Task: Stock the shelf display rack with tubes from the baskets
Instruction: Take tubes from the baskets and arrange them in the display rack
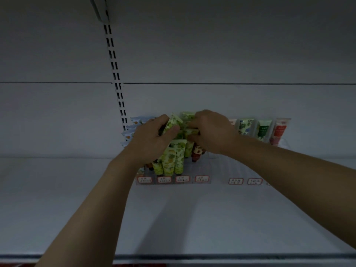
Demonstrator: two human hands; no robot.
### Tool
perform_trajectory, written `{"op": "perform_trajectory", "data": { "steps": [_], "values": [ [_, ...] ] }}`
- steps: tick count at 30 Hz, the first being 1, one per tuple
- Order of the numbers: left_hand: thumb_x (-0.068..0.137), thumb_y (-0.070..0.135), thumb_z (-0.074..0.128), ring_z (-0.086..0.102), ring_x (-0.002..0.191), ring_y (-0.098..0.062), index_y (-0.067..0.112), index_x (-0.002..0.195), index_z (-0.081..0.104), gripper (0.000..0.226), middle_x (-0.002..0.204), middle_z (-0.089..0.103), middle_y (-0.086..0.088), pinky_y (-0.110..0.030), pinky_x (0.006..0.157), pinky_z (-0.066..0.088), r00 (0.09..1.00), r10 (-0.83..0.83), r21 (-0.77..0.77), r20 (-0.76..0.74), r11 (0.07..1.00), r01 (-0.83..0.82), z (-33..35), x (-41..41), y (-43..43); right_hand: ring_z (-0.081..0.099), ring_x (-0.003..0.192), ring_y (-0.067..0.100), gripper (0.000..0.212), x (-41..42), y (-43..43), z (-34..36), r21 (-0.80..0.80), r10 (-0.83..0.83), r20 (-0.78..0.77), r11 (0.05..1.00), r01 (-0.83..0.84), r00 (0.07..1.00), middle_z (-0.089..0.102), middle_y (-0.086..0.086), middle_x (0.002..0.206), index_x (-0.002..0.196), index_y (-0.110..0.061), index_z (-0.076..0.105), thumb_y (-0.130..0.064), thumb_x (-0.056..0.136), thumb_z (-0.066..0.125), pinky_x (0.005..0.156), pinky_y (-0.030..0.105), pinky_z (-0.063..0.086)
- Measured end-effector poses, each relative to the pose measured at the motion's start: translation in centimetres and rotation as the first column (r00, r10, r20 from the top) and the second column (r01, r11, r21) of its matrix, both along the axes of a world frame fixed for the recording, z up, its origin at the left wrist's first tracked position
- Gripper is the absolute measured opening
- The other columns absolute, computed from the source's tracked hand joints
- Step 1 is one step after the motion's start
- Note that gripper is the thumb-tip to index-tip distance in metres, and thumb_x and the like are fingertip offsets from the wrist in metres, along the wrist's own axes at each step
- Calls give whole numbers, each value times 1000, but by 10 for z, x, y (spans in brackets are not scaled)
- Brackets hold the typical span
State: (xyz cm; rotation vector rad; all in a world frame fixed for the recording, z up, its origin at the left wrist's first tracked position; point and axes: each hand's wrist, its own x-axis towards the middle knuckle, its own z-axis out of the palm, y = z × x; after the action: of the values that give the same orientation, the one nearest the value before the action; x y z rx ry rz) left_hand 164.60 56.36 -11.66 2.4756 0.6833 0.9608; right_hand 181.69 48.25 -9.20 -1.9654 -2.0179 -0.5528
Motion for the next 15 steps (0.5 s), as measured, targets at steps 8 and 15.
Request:
{"op": "perform_trajectory", "data": {
  "steps": [8,15],
  "values": [
    [98,47,42,33,59,-29,6,82,40,44,72,33,-21,-34,60,29,999,-17,-20,35,1000,18,1,0,0,45,64,17,21,-6,5,10,-43,-62,52,997,64,997,46,1,66,79,-7,64,-27,85,66,55,24,28],
    [98,43,46,23,54,-16,19,71,26,41,64,20,0,-30,57,21,995,47,-55,84,998,-42,1,7,-8,41,66,19,23,-15,5,15,-96,-97,139,989,111,985,30,-1,60,68,-9,49,-17,82,67,48,23,18]
  ]
}}
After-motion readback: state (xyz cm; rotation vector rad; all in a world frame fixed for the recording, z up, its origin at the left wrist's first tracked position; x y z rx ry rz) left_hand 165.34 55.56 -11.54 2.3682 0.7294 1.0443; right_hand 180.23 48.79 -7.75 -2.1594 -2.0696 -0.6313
